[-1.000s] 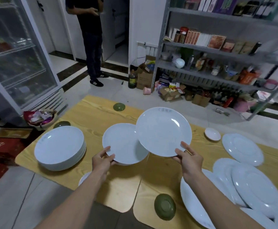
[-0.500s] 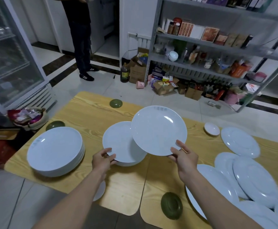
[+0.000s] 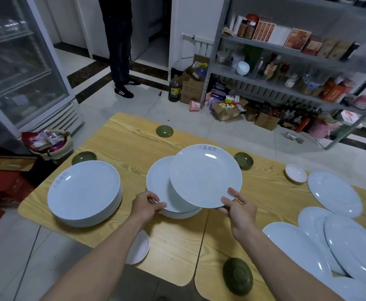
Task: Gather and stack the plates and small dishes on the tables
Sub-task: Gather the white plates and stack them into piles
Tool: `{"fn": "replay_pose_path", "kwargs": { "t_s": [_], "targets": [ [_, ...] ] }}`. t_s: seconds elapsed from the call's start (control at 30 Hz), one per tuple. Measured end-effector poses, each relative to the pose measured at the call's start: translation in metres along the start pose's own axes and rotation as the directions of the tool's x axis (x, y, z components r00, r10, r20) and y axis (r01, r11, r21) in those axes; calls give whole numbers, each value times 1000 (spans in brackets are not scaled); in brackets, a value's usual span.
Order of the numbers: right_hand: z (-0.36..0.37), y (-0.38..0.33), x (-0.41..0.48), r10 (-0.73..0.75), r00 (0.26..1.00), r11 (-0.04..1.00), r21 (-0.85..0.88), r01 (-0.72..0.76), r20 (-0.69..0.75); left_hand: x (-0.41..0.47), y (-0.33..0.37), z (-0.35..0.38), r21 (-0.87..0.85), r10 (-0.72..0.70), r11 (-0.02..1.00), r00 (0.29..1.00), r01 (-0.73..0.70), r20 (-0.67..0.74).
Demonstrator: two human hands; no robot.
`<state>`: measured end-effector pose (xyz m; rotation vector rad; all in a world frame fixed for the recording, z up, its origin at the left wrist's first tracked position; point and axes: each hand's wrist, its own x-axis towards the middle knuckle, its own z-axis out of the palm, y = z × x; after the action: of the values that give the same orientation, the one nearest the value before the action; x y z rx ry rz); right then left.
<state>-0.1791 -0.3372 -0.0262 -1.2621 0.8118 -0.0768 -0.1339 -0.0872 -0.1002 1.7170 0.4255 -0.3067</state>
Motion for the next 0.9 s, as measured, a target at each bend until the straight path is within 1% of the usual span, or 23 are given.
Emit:
{"fn": "replay_pose_path", "kwargs": {
  "t_s": [0.23,0.37,0.53,0.7,0.8,0.9],
  "targets": [
    [20,7,5,55,998,998,-21,-54,43,5,-10,-8,-17,18,1000,1000,-18,15],
    [33,14,10,73,996,995,-73,-70,41,5,-14,-11,-67,2,998,1000,-2,1],
    [44,20,11,102,993,983,-159,-92,52,3,-13,-17,-74,20,997,1000,-19,6],
    [49,27,17,114,992,972,-211,-101,53,2,-16,-30,-54,24,998,999,-26,-28],
    [48,29,20,107,992,969,-229,-88,71,4,-18,-38,-43,17,999,999,-19,-46],
    [47,31,22,55,992,953,-302,-18,115,4,-19,-43,-42,16,999,998,-19,-64]
  ]
}}
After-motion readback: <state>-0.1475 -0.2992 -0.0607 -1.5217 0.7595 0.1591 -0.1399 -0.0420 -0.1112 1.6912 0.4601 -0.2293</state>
